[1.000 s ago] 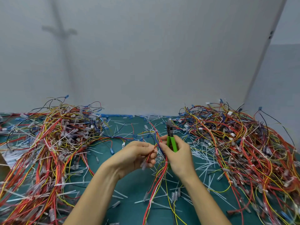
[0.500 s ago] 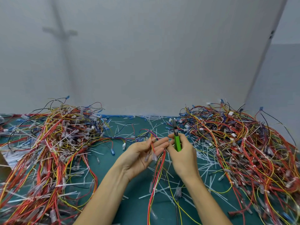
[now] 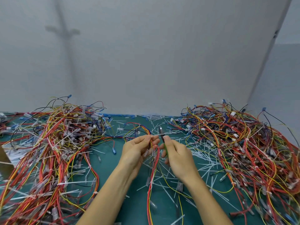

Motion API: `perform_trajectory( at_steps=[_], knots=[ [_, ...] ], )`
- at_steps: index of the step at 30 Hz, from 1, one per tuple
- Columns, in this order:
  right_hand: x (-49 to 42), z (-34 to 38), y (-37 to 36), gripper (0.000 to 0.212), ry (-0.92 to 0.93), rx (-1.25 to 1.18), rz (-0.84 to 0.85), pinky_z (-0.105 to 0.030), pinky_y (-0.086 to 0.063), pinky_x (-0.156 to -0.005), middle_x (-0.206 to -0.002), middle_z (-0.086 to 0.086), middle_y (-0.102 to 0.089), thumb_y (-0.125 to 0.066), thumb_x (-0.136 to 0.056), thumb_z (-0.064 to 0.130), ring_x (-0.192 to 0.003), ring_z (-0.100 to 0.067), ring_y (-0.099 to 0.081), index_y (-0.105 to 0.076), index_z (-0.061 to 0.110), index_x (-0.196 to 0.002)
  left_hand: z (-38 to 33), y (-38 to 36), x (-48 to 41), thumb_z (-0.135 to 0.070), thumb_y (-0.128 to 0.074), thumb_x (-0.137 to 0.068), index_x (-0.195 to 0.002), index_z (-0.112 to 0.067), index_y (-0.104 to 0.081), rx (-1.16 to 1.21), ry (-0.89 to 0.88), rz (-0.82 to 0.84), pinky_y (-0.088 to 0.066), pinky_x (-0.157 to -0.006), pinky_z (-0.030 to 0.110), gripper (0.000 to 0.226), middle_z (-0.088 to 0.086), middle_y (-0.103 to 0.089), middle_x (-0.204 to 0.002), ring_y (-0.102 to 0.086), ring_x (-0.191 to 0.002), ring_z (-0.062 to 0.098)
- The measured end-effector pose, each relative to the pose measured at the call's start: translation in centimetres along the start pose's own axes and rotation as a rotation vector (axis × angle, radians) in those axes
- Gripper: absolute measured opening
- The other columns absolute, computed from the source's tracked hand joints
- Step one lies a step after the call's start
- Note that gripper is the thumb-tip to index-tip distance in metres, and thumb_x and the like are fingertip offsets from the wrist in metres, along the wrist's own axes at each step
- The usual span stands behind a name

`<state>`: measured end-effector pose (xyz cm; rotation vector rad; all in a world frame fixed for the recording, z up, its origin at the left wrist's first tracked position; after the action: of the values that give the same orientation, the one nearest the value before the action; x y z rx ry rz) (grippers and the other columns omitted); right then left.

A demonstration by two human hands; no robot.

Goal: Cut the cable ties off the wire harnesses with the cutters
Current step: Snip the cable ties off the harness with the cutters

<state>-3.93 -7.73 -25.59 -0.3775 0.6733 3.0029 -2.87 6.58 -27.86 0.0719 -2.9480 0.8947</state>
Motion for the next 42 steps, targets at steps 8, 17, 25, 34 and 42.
perform_trajectory(
  at_steps=[8, 17, 25, 34, 42],
  knots=[
    [0.0, -0.5, -0.7, 0.058, -0.034, 0.202, 0.107, -0.042, -0.050, -0.077, -0.075, -0.010, -0.068, -0.032, -0.103, 0.048, -0.073, -0.028, -0.063, -0.064, 0.005, -0.080, -0.4, 0.5, 0.0, -0.005, -0.054, -0.094, -0.098, 0.000, -0.070, 0.015, -0.061, -0.049, -0.058, -0.066, 0.017, 0.017, 0.008, -0.077, -0.093, -0.074, -0.081, 0.010],
    [0.6, 0.9, -1.2, 0.052, 0.135, 0.343, 0.049, -0.037, -0.027, -0.061, -0.055, 0.004, -0.049, -0.035, -0.101, 0.054, -0.058, -0.011, -0.045, -0.046, 0.022, -0.062, -0.3, 0.8, 0.1, -0.006, -0.057, -0.094, -0.098, -0.002, -0.072, 0.007, -0.079, -0.083, -0.058, -0.072, 0.022, 0.016, 0.010, -0.076, -0.088, -0.073, -0.077, 0.012],
    [0.6, 0.8, -1.3, 0.051, 0.158, 0.363, 0.035, -0.038, -0.031, -0.062, -0.056, 0.006, -0.046, -0.034, -0.100, 0.055, -0.062, -0.020, -0.047, -0.043, 0.024, -0.061, -0.4, 0.6, 0.3, -0.006, -0.058, -0.092, -0.097, 0.000, -0.071, -0.003, -0.090, -0.063, -0.058, -0.064, 0.019, 0.015, 0.013, -0.076, -0.090, -0.074, -0.080, 0.014],
    [0.7, 1.0, -1.4, 0.050, 0.162, 0.368, 0.032, -0.038, -0.031, -0.064, -0.060, 0.006, -0.048, -0.032, -0.102, 0.052, -0.069, -0.025, -0.048, -0.042, 0.025, -0.061, -0.3, 0.6, 0.2, -0.008, -0.060, -0.091, -0.097, 0.000, -0.072, -0.020, -0.104, -0.066, -0.057, -0.065, 0.019, 0.015, 0.013, -0.076, -0.091, -0.074, -0.081, 0.014],
    [0.6, 1.2, -1.4, 0.053, 0.167, 0.338, 0.035, -0.038, -0.026, -0.061, -0.054, 0.006, -0.042, -0.034, -0.103, 0.049, -0.063, -0.022, -0.042, -0.040, 0.023, -0.056, -0.4, 0.8, 0.1, -0.006, -0.060, -0.091, -0.098, 0.000, -0.072, -0.093, -0.122, -0.078, -0.059, -0.069, 0.020, 0.015, 0.014, -0.075, -0.095, -0.072, -0.081, 0.015]
  ],
)
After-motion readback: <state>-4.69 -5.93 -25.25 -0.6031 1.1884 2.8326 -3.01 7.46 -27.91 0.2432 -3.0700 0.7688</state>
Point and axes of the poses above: each hand's wrist, its own x-axis away from the middle knuckle, its own y-axis out of the back of the hand, z = x × y, the point moved 9 cm from there along -x, towards the middle knuckle
